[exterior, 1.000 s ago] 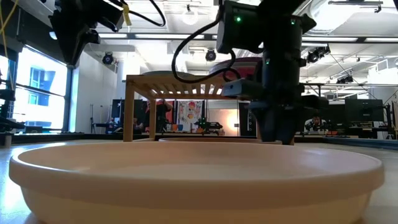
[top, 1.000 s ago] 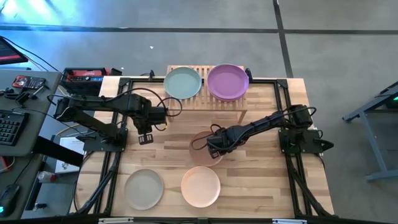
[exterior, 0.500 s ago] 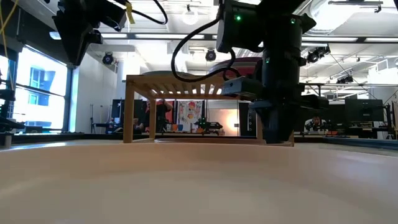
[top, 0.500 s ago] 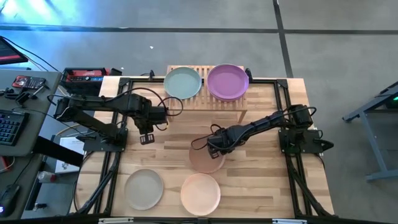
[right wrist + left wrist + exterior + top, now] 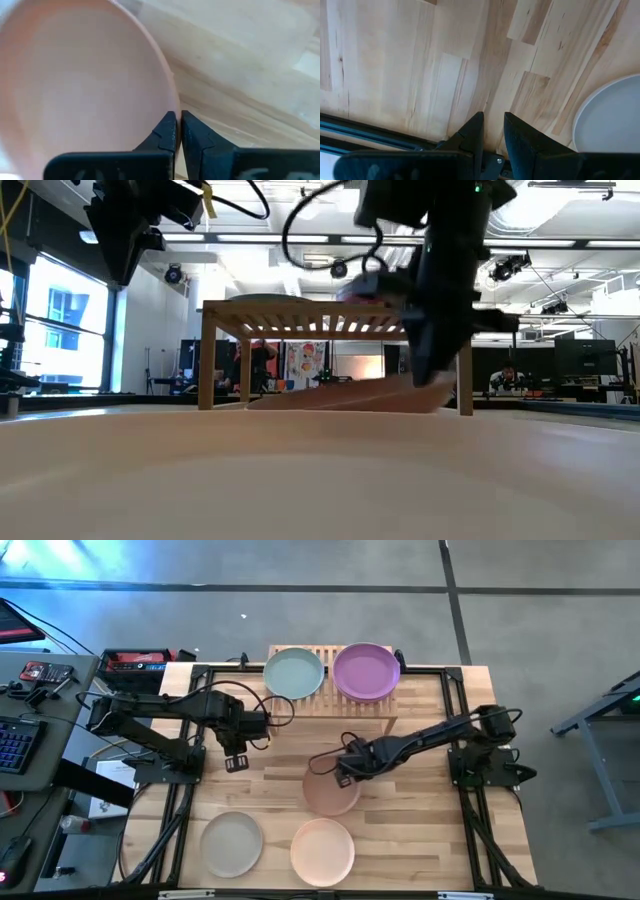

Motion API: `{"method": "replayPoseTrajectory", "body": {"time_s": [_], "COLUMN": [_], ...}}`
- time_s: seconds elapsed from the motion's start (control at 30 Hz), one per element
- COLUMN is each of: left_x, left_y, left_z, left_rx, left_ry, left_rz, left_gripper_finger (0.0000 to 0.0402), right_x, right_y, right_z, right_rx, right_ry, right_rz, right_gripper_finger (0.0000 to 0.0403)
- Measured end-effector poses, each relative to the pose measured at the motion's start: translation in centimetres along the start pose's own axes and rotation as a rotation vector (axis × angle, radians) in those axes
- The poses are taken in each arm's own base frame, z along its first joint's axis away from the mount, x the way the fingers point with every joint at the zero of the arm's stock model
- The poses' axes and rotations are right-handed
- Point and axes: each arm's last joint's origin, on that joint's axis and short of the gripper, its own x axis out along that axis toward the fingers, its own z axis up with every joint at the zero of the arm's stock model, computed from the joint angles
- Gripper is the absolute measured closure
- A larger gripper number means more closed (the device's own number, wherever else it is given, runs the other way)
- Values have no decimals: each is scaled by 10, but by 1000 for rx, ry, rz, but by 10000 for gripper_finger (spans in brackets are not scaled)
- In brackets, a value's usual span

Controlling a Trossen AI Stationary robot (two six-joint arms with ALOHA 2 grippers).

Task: Place and stack plates onto a shelf
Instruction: Stack the brown plate on top of the blue plate on the shelf

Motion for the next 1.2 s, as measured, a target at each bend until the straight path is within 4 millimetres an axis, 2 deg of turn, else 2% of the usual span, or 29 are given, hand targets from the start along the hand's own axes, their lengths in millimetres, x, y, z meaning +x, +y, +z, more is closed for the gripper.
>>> {"method": "replayPoseTrajectory", "body": {"time_s": [0.4,0.73,0.97,1.2], "left_x": [0,0,0,0], "left_y": [0,0,1,1], "left_z": [0,-1,-3,-1], "left_rx": [0,-12,-25,-66], "left_ry": [0,5,27,6], "left_rz": [1,9,16,11], "left_gripper_finger": [337,337,337,337], "right_x": [-58,-115,-149,-183], "right_y": [-5,9,0,-17], "right_z": [8,26,54,101], "right_rx": [-39,-179,-197,-246], "right_ry": [-95,-170,-234,-331], "right_rz": [164,287,191,161], "right_gripper_finger": [403,403,403,403]}}
